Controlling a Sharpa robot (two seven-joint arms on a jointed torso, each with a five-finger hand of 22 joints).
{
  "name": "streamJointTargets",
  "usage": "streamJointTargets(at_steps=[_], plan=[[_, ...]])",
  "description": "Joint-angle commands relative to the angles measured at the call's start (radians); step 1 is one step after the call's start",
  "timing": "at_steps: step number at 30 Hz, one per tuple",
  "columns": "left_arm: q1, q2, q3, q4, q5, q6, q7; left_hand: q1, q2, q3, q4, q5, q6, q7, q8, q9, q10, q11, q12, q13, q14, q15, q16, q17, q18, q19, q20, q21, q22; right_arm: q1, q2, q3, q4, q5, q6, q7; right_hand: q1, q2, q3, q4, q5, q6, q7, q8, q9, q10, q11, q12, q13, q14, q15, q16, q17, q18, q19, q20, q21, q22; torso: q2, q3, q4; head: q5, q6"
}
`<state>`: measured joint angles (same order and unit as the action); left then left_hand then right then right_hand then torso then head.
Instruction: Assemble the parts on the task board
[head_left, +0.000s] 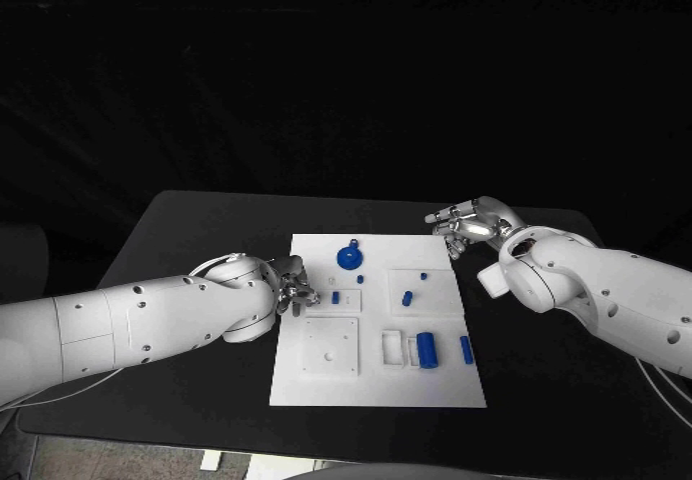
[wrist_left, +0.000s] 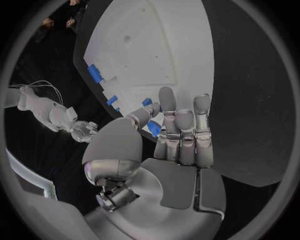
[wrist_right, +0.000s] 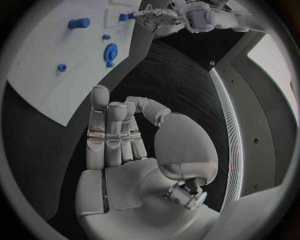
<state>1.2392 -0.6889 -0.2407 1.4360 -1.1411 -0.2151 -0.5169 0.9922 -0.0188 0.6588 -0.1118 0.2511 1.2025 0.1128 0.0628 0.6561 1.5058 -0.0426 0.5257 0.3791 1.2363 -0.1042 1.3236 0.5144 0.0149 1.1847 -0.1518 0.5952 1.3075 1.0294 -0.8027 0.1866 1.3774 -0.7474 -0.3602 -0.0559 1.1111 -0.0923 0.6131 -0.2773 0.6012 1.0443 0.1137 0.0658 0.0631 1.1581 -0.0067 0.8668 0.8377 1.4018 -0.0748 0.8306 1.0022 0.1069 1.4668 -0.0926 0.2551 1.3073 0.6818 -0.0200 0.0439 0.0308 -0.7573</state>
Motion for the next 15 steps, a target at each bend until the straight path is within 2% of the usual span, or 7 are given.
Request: streamJointTargets(at_steps=[1, 15], plan=[[-0.001, 0.001, 0.000, 0.000, 0.004, 0.019, 0.005, 0.011, 0.004, 0.001, -0.003, 0.001, 0.209, -0.153, 0.003, 0.003, 0.009, -0.046, 0.006, 0.002, 0.019, -0.026, 0.006, 0.001, -0.013, -0.002, 0.002, 0.004, 0.020, 0.000, 0.000, 0.000, 0.001, -0.007, 0.014, 0.007, 0.008, -0.004, 0.005, -0.001, 0.004, 0.005, 0.002, -0.004, -0.001, -0.006, 0.000, -0.002, -0.001, -0.008, -0.001, -0.004, 0.001, 0.018, -0.006, -0.002, 0.006, 0.019, 0.000, -0.0001, 0.0002, -0.001, 0.002], [-0.001, 0.008, 0.000, -0.009, -0.006, -0.001, 0.012, 0.010, 0.006, 0.000, 0.000, -0.002, 0.207, -0.152, 0.003, 0.003, 0.010, -0.046, 0.004, 0.000, 0.019, -0.026, 0.004, 0.000, -0.012, -0.001, 0.001, 0.003, 0.020, 0.000, 0.000, 0.000, 0.001, -0.005, 0.016, 0.006, 0.008, -0.004, 0.005, -0.001, 0.004, 0.005, 0.002, -0.004, -0.001, -0.006, 0.000, -0.002, -0.001, -0.008, -0.001, -0.004, 0.001, 0.018, -0.006, -0.002, 0.006, 0.019, 0.000, -0.0006, -0.0003, -0.004, 0.007]])
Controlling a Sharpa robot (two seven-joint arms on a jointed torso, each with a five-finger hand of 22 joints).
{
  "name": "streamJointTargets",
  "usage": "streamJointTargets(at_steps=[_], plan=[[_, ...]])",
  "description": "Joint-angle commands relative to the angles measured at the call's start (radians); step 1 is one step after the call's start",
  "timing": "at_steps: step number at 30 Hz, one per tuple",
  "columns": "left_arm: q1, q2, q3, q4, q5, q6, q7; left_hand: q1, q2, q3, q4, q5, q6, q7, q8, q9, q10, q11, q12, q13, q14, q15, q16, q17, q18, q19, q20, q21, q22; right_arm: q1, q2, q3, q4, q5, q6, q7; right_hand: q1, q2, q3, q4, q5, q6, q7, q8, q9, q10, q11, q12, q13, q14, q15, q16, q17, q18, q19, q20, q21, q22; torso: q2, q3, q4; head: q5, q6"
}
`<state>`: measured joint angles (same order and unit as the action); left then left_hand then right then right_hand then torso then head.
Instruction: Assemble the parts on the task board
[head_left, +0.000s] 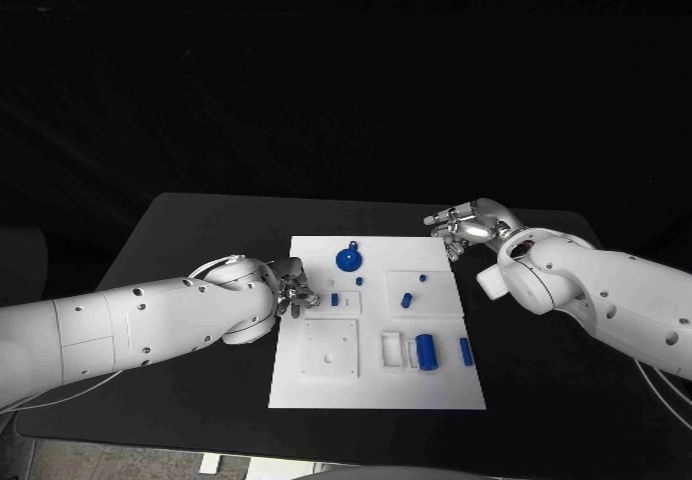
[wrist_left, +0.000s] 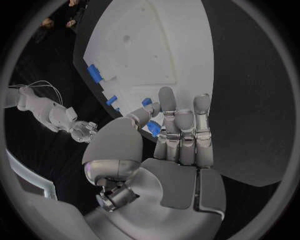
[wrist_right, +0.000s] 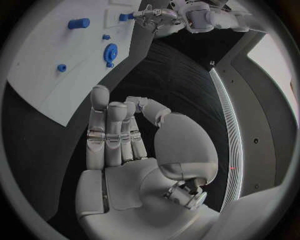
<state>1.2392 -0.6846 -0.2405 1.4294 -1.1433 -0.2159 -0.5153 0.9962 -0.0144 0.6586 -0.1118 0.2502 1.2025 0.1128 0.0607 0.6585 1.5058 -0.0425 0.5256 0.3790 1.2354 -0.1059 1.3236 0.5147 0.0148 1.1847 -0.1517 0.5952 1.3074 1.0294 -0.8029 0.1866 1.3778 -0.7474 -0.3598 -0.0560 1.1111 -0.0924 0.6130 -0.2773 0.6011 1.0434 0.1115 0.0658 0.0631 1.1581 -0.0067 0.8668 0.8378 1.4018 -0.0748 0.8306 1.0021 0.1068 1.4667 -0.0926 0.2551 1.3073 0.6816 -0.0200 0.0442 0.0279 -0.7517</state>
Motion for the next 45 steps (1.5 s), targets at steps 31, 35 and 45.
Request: streamJointTargets(at_steps=[31, 35, 45], plan=[[-0.001, 0.028, 0.000, -0.039, 0.099, 0.172, -0.021, -0.054, 0.031, 0.013, -0.069, 0.034, 0.215, -0.153, 0.005, 0.026, 0.009, -0.041, 0.025, 0.018, 0.008, -0.021, 0.024, 0.006, -0.012, -0.014, 0.005, 0.016, 0.021, 0.000, 0.000, 0.000, 0.002, -0.005, 0.023, 0.001, 0.009, -0.005, 0.006, -0.002, 0.003, 0.005, 0.004, -0.004, -0.001, -0.007, 0.000, -0.003, -0.002, -0.009, -0.001, -0.006, 0.001, 0.018, -0.008, -0.002, 0.008, 0.019, 0.000, 0.0003, 0.0006, -0.007, -0.004], [-0.001, 0.029, 0.000, -0.042, 0.109, 0.159, -0.019, -0.070, 0.039, 0.016, -0.078, 0.035, 0.215, -0.154, 0.005, 0.028, 0.009, -0.041, 0.025, 0.018, 0.009, -0.022, 0.023, 0.006, -0.012, -0.014, 0.004, 0.017, 0.020, 0.000, 0.000, 0.000, 0.002, -0.005, 0.023, 0.001, 0.009, -0.005, 0.006, -0.002, 0.003, 0.005, 0.004, -0.004, -0.001, -0.007, 0.000, -0.003, -0.002, -0.009, -0.001, -0.006, 0.001, 0.018, -0.008, -0.002, 0.008, 0.019, 0.000, -0.0001, -0.0001, -0.007, -0.003], [-0.001, 0.029, 0.001, -0.054, 0.120, 0.135, -0.014, -0.075, 0.043, 0.016, -0.076, 0.034, 0.215, -0.154, 0.006, 0.031, 0.009, -0.042, 0.026, 0.019, 0.012, -0.023, 0.024, 0.008, -0.012, -0.012, 0.003, 0.017, 0.020, 0.000, 0.000, 0.000, 0.002, -0.005, 0.024, 0.000, 0.011, -0.005, 0.008, -0.003, 0.003, 0.006, 0.004, -0.004, -0.001, -0.007, 0.000, -0.003, -0.002, -0.009, -0.001, -0.006, 0.002, 0.018, -0.008, -0.003, 0.010, 0.019, 0.000, -0.0001, 0.0001, -0.007, -0.003]])
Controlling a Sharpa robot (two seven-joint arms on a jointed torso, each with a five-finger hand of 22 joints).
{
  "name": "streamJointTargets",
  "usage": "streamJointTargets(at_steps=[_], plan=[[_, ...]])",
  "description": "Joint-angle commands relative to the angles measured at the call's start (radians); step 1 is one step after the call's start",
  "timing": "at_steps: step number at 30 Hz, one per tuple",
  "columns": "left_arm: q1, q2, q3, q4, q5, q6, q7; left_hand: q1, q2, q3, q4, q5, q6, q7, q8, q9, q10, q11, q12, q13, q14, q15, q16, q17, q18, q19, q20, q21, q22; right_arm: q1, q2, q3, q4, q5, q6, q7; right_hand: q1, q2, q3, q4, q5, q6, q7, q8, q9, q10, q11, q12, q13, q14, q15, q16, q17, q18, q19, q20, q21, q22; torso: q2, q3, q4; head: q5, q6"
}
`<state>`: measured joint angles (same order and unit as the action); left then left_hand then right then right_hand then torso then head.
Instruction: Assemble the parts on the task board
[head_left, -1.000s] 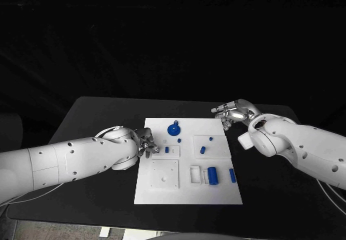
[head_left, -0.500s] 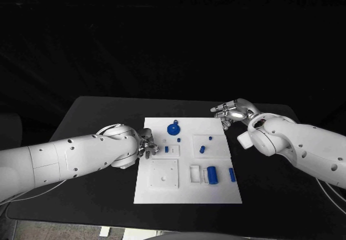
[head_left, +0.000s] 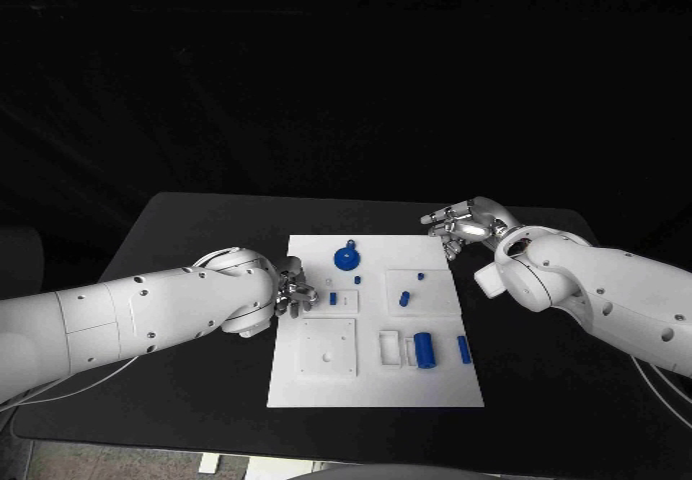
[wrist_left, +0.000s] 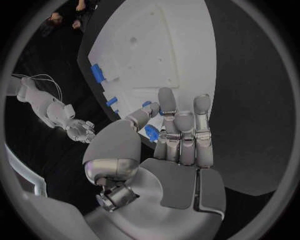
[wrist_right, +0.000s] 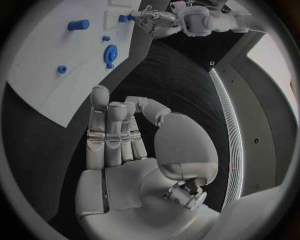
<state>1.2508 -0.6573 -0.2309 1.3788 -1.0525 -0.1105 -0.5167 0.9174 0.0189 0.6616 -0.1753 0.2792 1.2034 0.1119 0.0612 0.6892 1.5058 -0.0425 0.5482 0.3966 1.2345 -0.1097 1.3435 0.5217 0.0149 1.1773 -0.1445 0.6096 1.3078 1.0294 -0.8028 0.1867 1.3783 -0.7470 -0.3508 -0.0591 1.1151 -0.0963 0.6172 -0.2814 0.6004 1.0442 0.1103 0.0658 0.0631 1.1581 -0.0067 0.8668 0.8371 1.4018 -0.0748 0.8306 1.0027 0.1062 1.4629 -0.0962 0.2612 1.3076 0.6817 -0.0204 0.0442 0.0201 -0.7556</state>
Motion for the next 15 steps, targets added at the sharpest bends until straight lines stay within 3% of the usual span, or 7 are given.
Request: streamJointTargets(at_steps=[1, 10, 15], plan=[[-0.012, 0.002, -0.009, -0.005, 0.030, 0.030, -0.012, 0.002, 0.010, 0.013, -0.011, 0.005, 0.214, -0.154, 0.005, 0.001, 0.009, -0.042, 0.004, 0.001, 0.013, -0.019, 0.004, 0.000, -0.012, -0.005, -0.004, 0.003, 0.020, 0.000, 0.000, 0.000, 0.002, -0.005, 0.016, 0.003, 0.007, -0.001, 0.004, 0.001, 0.004, 0.005, 0.005, -0.004, -0.001, -0.007, 0.000, -0.003, -0.001, -0.009, -0.001, -0.006, 0.001, 0.019, -0.004, 0.001, 0.003, 0.019, 0.000, 0.0001, 0.0001, 0.001, 0.001], [-0.012, 0.009, -0.009, -0.025, 0.052, 0.078, -0.017, 0.000, 0.011, 0.010, 0.000, -0.011, 0.205, -0.152, 0.005, 0.007, 0.009, -0.041, -0.003, -0.003, 0.008, -0.019, -0.002, -0.005, -0.013, -0.007, -0.004, -0.003, 0.019, 0.000, 0.000, 0.000, 0.003, -0.005, 0.018, 0.002, 0.007, -0.001, 0.004, 0.002, 0.004, 0.005, 0.005, -0.004, -0.001, -0.007, 0.000, -0.003, -0.001, -0.009, -0.001, -0.006, 0.001, 0.019, -0.005, 0.001, 0.004, 0.019, 0.000, 0.0003, -0.0001, 0.000, -0.002], [-0.011, 0.012, -0.009, -0.033, 0.061, 0.084, -0.019, 0.010, -0.001, 0.003, 0.019, -0.018, 0.199, -0.151, 0.005, 0.012, 0.009, -0.040, -0.009, -0.008, 0.007, -0.018, -0.005, -0.009, -0.014, -0.005, -0.003, -0.011, 0.019, 0.000, 0.000, 0.000, 0.003, -0.005, 0.019, 0.001, 0.008, -0.002, 0.005, 0.002, 0.004, 0.006, 0.005, -0.004, -0.001, -0.007, 0.000, -0.003, -0.001, -0.009, -0.001, -0.006, 0.001, 0.019, -0.006, 0.001, 0.005, 0.019, 0.000, 0.0007, 0.0002, 0.001, -0.002]])
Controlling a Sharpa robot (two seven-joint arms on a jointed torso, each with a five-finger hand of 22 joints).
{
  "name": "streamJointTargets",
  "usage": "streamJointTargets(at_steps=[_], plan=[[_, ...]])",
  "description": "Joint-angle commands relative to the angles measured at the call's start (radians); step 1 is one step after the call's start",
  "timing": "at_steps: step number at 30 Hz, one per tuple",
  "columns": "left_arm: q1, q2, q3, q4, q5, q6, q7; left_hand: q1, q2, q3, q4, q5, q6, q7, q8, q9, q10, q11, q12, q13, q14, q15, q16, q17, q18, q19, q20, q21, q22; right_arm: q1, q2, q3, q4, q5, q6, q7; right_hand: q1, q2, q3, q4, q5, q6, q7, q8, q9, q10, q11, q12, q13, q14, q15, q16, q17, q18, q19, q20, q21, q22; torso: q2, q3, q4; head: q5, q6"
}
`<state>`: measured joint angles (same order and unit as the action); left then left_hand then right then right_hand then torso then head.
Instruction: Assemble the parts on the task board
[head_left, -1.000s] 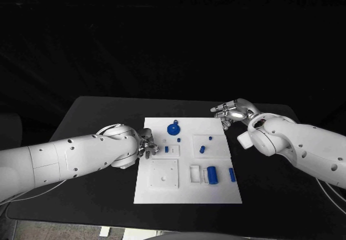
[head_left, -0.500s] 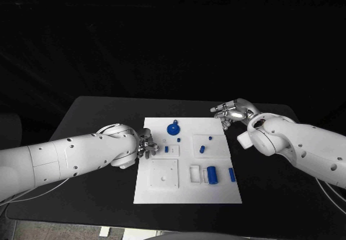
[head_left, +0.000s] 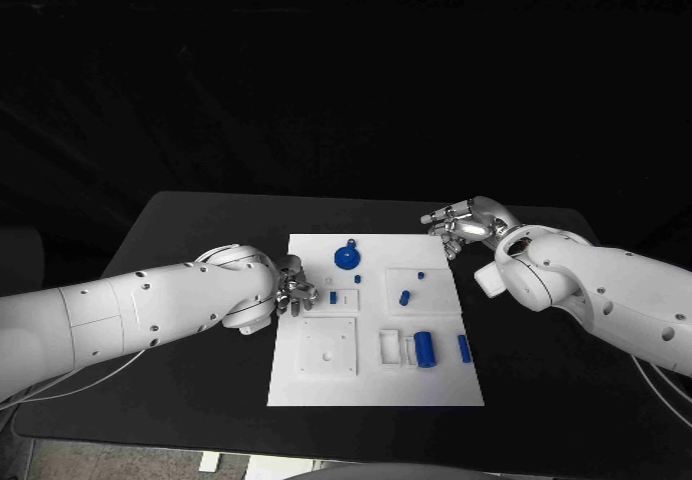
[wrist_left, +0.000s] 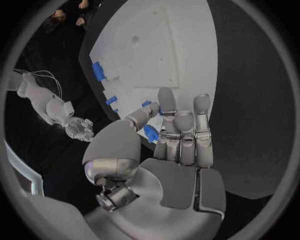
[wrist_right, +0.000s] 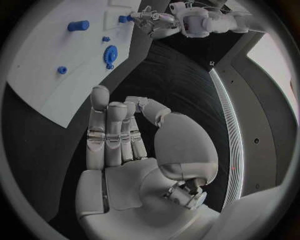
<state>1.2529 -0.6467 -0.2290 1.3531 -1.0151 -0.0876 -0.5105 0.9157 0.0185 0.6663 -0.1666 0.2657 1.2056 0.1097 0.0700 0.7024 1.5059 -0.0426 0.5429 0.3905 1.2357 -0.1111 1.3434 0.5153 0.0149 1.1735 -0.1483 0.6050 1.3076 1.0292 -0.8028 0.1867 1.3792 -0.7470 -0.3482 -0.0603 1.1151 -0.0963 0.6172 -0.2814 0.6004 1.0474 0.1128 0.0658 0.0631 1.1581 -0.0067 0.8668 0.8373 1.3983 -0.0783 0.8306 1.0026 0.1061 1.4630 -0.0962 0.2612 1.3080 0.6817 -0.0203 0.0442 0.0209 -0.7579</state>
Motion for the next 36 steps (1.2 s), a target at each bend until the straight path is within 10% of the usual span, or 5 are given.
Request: streamJointTargets(at_steps=[1, 36], plan=[[-0.013, 0.002, -0.011, -0.009, 0.024, 0.059, -0.026, 0.012, -0.003, -0.003, 0.013, -0.006, 0.195, -0.148, -0.004, -0.001, 0.009, -0.040, -0.004, -0.002, 0.006, -0.017, -0.006, -0.003, -0.015, 0.000, 0.000, -0.008, 0.019, 0.000, 0.000, 0.000, 0.002, -0.005, 0.017, 0.002, 0.008, -0.002, 0.005, 0.002, 0.004, 0.002, 0.003, -0.004, -0.001, -0.008, 0.000, -0.003, -0.001, -0.006, 0.002, -0.006, 0.001, 0.019, -0.006, 0.001, 0.005, 0.018, 0.000, 0.0003, 0.0003, 0.000, 0.001], [-0.009, 0.000, -0.010, -0.027, 0.032, 0.025, -0.024, 0.011, -0.086, -0.046, 0.075, -0.015, 0.179, -0.149, -0.004, -0.017, 0.009, -0.041, -0.008, -0.011, 0.009, -0.018, -0.012, -0.009, -0.015, 0.014, 0.001, -0.036, 0.019, 0.000, -0.001, 0.000, 0.002, -0.005, 0.021, -0.001, 0.008, -0.003, 0.004, 0.002, 0.003, -0.002, 0.004, -0.004, -0.001, -0.009, 0.001, -0.004, -0.002, -0.007, 0.003, -0.009, 0.000, 0.019, -0.007, 0.001, 0.006, 0.018, 0.000, 0.0006, -0.0001, 0.000, 0.004]])
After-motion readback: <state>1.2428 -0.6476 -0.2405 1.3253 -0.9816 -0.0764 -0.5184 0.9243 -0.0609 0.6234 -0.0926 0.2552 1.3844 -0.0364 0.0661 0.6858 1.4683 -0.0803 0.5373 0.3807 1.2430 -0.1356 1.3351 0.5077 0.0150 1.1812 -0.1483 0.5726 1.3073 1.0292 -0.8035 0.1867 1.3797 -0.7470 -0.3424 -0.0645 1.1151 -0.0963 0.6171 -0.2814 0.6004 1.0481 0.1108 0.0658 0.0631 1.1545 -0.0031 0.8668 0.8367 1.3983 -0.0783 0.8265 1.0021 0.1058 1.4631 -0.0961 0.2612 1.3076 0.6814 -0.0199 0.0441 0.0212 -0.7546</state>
